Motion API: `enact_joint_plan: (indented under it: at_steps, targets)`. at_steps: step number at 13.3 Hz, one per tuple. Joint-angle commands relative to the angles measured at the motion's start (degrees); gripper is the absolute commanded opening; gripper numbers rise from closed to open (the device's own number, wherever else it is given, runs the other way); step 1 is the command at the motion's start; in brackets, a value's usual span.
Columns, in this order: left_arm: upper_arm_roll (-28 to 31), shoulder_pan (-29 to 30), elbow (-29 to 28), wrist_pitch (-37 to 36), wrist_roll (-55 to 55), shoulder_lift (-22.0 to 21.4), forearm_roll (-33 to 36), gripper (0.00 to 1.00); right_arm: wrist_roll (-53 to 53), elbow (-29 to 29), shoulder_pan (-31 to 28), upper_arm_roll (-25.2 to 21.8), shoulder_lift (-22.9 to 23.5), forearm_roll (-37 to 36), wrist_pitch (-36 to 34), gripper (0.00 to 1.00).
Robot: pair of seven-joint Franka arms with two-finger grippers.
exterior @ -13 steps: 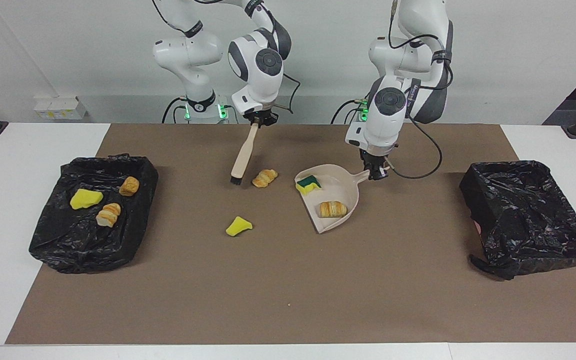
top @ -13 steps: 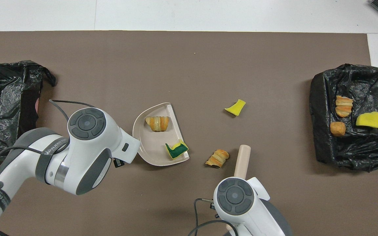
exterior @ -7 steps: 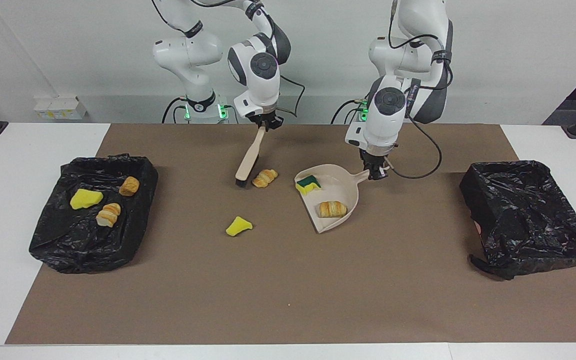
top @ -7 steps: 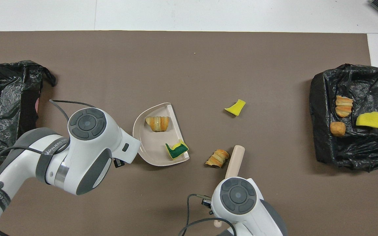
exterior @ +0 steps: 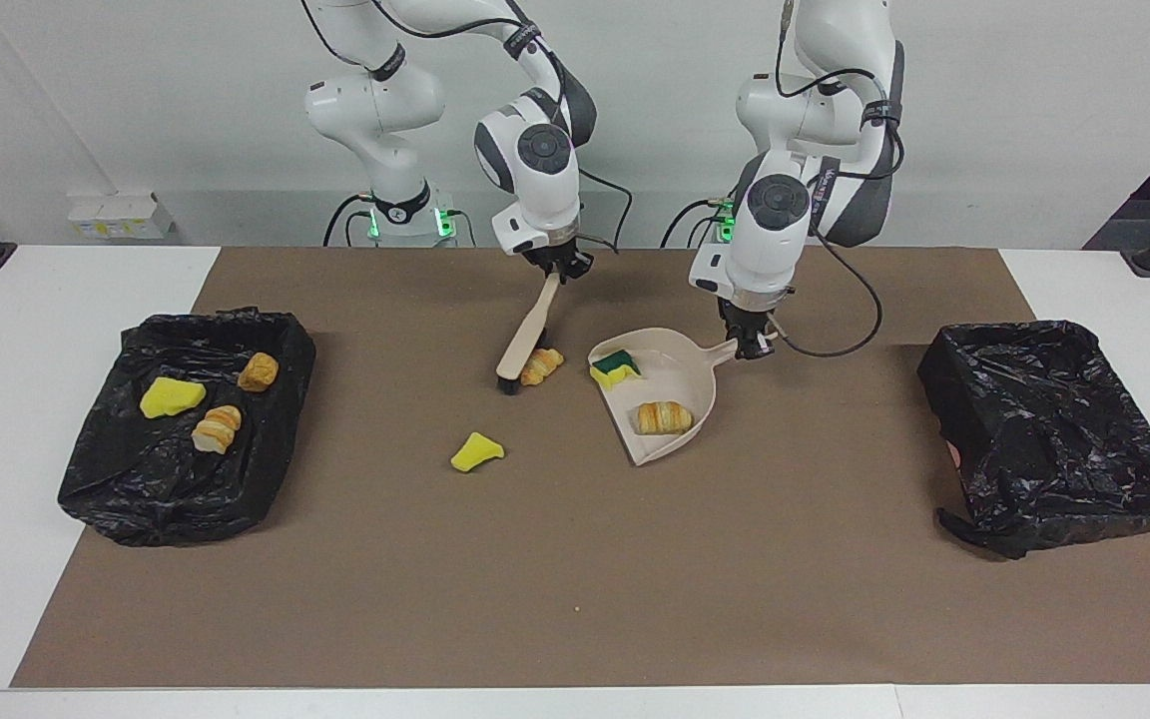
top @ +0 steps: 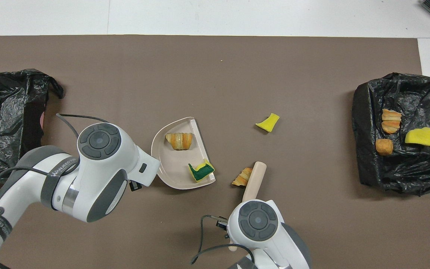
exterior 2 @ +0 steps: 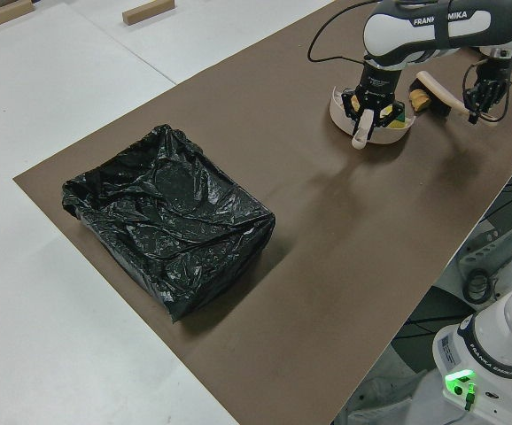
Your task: Sweep and dump trash in bin
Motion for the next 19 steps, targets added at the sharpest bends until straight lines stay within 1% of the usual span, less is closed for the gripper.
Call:
enact_joint_plan:
  at_steps: [1,3,5,8,11,14,15,16,17,18,19]
  targets:
    - [0.4,-0.64,0.39,-0.06,-0.14,-0.19,-0.6,0.0,0.1,7.59,-1.77,0.3,7.82,-0.42,1.59,0.0]
    - [0.49,-0.56,0.39,0.2,-0.14,-0.19,-0.6,0.0,-3.13,9.09,-1.95,0.56,9.06,-3.13,1.86,0.0]
    - [0.4,-0.56,0.3,0.29,-0.49,-0.19,-0.6,0.0,-6.75,9.53,-0.46,0.73,8.8,-3.32,1.33,0.0]
    - [0.4,-0.64,0.3,0.37,-0.58,-0.19,-0.6,0.0,-6.85,10.68,2.61,1.08,8.45,-3.06,-0.33,0.0]
    - [0.4,-0.56,0.3,0.38,-0.58,-0.19,-0.6,0.0,-7.02,11.64,5.51,2.31,6.79,-2.35,-2.26,0.0]
    - [0.4,-0.21,0.21,-0.06,-0.93,-0.28,-0.77,0.0,-7.55,11.65,5.61,4.33,5.11,-2.27,-2.63,0.0]
    - [0.4,-0.12,0.13,0.02,-3.02,-0.28,-0.86,0.0,-8.25,11.65,5.17,4.34,4.24,-2.18,-3.15,0.0]
    - [0.4,-0.03,0.04,0.11,-5.3,-0.36,-0.86,0.0,-11.3,11.65,4.56,4.08,3.19,-2.18,-4.81,0.0]
    - [0.4,-0.03,0.04,0.2,-5.93,-0.37,-0.86,0.0,-14.81,11.47,3.77,3.73,0.91,-2.18,-6.13,0.0]
    - [0.4,0.06,-0.05,0.2,-6.03,-0.37,-0.86,0.0,-17.37,11.12,1.59,3.64,-0.94,-2.18,-7.1,0.0]
    - [0.4,0.06,-0.05,0.2,-6.03,-0.37,-1.29,0.0,-19.74,11.12,-0.35,3.72,-1.83,-2.18,-8.59,0.0]
